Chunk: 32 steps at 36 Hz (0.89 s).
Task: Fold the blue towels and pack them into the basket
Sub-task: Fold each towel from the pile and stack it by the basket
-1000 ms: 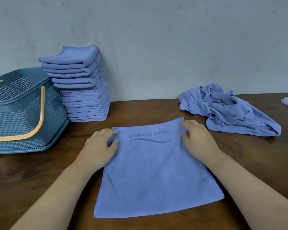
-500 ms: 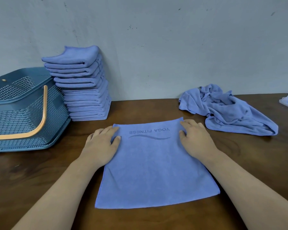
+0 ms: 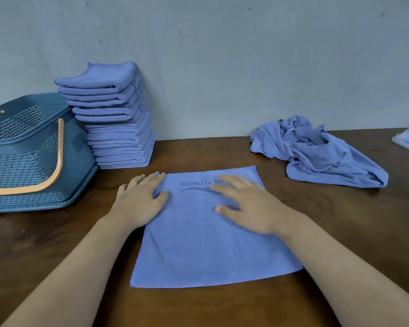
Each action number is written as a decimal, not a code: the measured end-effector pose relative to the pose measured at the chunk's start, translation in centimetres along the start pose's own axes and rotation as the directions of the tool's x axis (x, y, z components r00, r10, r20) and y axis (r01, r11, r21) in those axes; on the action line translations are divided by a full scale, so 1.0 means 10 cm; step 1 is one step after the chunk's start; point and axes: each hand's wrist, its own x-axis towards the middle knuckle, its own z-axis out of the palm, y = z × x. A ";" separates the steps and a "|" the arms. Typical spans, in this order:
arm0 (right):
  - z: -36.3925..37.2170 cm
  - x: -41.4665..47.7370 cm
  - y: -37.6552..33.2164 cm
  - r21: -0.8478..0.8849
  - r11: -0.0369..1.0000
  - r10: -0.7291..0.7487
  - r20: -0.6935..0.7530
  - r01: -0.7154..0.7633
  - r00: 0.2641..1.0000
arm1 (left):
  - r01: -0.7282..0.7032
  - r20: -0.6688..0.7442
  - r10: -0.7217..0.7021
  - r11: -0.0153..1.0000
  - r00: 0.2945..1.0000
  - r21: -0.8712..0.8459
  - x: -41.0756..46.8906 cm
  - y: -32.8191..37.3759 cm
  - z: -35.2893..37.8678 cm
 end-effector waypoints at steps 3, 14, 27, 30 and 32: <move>0.09 -0.03 0.00 -0.080 0.997 0.017 0.118 -0.008 0.993 | 0.023 -0.021 -0.026 0.989 0.999 -0.146 -0.03 0.03 -0.05; 0.01 0.09 -0.11 -0.104 0.994 -0.020 0.115 0.032 0.993 | -0.132 0.110 0.135 0.990 0.985 -0.040 -0.13 0.40 0.14; 0.01 0.12 0.27 -0.058 0.962 0.271 0.119 -0.265 0.955 | -0.119 0.153 0.119 0.993 0.981 -0.008 -0.12 0.39 0.11; 0.02 0.08 0.33 -0.046 0.952 0.304 0.094 -0.301 0.948 | -0.120 0.133 0.123 0.992 0.983 -0.031 -0.13 0.38 0.11; 0.02 0.08 0.32 -0.043 0.954 0.299 0.089 -0.297 0.950 | -0.121 0.080 0.126 0.990 0.989 -0.068 -0.12 0.37 0.11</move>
